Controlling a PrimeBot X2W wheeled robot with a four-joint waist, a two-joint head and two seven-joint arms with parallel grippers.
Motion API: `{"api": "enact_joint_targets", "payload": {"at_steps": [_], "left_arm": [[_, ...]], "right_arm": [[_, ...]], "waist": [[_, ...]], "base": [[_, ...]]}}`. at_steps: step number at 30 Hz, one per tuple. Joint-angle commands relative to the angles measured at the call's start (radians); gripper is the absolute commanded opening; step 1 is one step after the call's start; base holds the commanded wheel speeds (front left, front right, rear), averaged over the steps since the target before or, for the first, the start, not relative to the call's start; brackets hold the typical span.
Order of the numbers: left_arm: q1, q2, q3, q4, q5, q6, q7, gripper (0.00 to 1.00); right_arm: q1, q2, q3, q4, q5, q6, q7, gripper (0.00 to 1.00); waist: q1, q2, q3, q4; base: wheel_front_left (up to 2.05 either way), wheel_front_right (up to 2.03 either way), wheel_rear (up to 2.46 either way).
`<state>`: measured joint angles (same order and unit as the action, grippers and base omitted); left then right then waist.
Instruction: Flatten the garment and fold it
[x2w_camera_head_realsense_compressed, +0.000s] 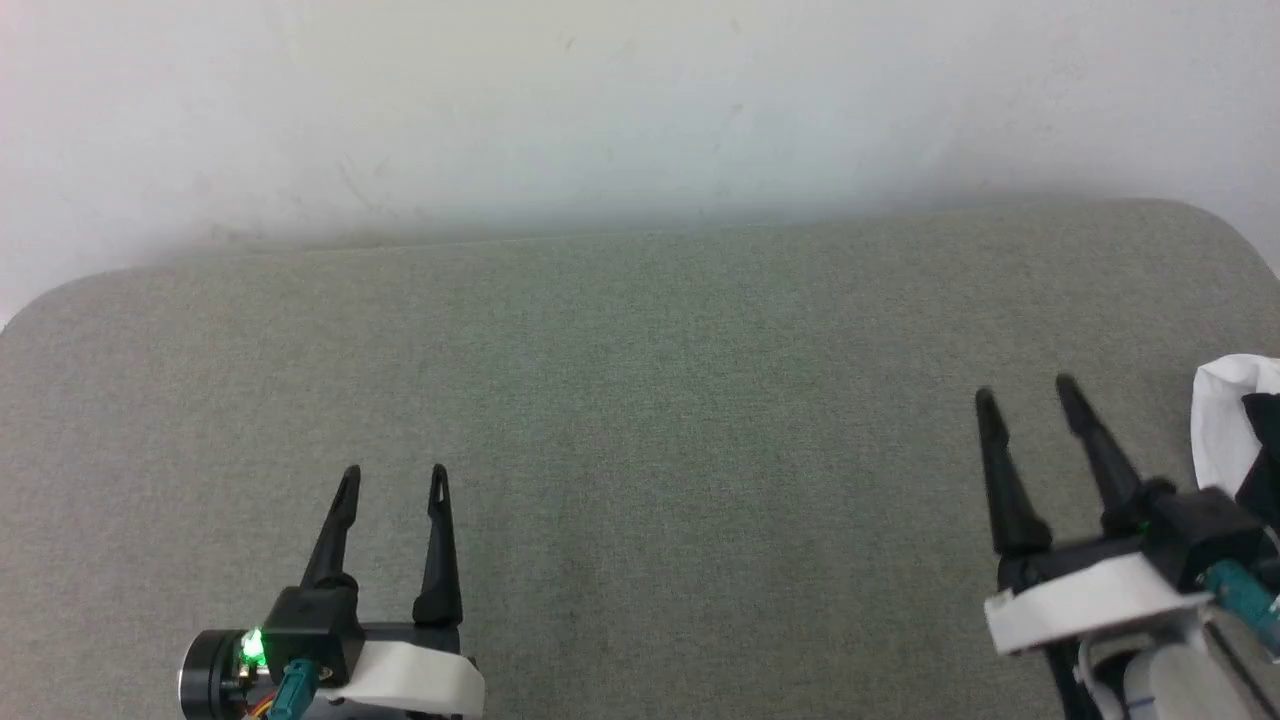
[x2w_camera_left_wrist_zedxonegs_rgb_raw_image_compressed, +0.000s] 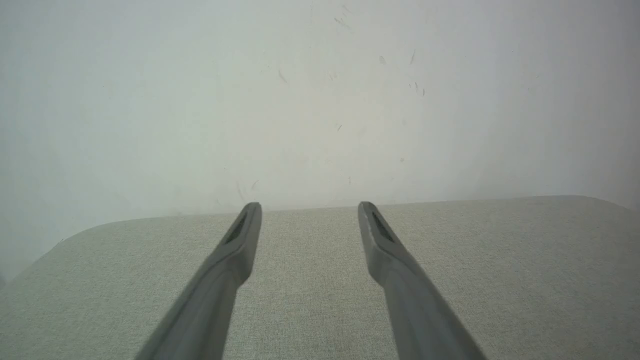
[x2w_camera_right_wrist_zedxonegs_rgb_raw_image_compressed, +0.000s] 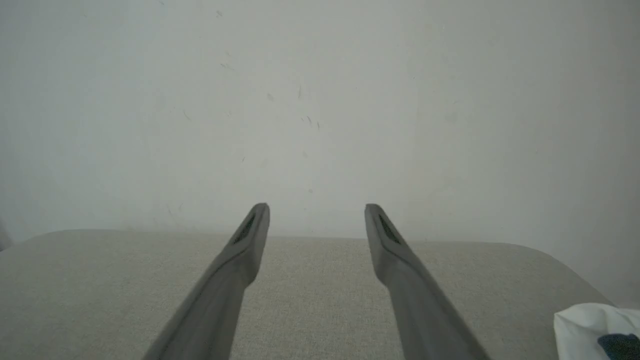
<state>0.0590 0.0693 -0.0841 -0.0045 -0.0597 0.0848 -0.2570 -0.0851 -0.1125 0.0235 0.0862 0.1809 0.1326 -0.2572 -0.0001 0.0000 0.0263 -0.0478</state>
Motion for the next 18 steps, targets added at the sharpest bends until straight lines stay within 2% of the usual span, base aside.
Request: {"api": "enact_joint_targets", "payload": {"at_steps": [1, 6, 18], "left_arm": [[0.013, -0.003, 0.001, 0.006, 0.002, 0.008, -0.005, 1.0], [0.028, -0.005, -0.011, 0.03, 0.011, 0.015, -0.005, 1.0], [0.034, -0.008, -0.014, 0.043, 0.004, 0.016, -0.005, 1.0]], "right_arm": [[0.041, 0.016, -0.002, -0.004, -0.028, -0.002, -0.004, 1.0], [0.112, 0.045, -0.004, 0.024, -0.076, -0.002, -0.001, 1.0], [0.115, 0.061, -0.016, 0.007, -0.084, -0.002, -0.002, 1.0]], "waist": [[0.0001, 0.0, -0.002, 0.006], [0.0001, 0.0, -0.008, 0.016], [0.0001, 0.0, -0.01, 0.022]], "base": [[0.0, 0.0, 0.0], [0.0, 0.0, 0.0], [0.0, 0.0, 0.0]]}}
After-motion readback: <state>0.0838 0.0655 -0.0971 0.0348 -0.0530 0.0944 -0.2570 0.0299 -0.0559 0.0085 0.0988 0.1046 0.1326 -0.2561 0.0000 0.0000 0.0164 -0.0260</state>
